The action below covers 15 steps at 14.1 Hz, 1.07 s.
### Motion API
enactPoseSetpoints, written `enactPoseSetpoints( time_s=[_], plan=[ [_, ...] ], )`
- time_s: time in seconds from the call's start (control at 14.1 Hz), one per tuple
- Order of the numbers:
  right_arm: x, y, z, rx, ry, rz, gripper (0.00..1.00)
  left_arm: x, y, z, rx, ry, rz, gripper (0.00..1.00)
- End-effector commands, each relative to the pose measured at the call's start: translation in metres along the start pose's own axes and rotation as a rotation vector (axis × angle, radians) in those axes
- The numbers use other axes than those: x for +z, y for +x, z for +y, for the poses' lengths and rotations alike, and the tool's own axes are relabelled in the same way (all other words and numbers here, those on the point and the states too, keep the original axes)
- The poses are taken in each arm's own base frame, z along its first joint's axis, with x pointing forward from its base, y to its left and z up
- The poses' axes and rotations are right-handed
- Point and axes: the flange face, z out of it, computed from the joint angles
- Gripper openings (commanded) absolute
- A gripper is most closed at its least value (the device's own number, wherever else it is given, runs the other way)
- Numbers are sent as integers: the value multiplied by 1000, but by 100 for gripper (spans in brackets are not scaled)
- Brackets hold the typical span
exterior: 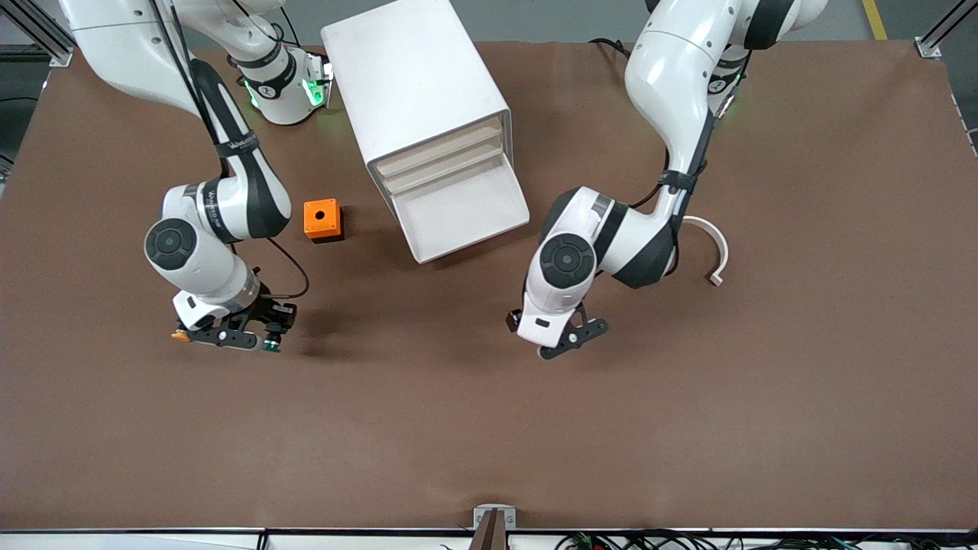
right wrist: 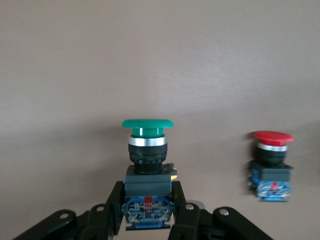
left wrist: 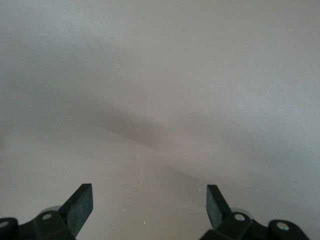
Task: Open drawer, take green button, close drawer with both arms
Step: 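Carry the green button beside the red button while the left gripper reaches the drawer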
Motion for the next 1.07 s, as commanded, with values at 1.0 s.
enactPoseSetpoints(
  time_s=[1.0],
  plan=[
    [47,-31,33,-1,-31,-44,0,33,-111,51,153,5,-71,100]
  ],
)
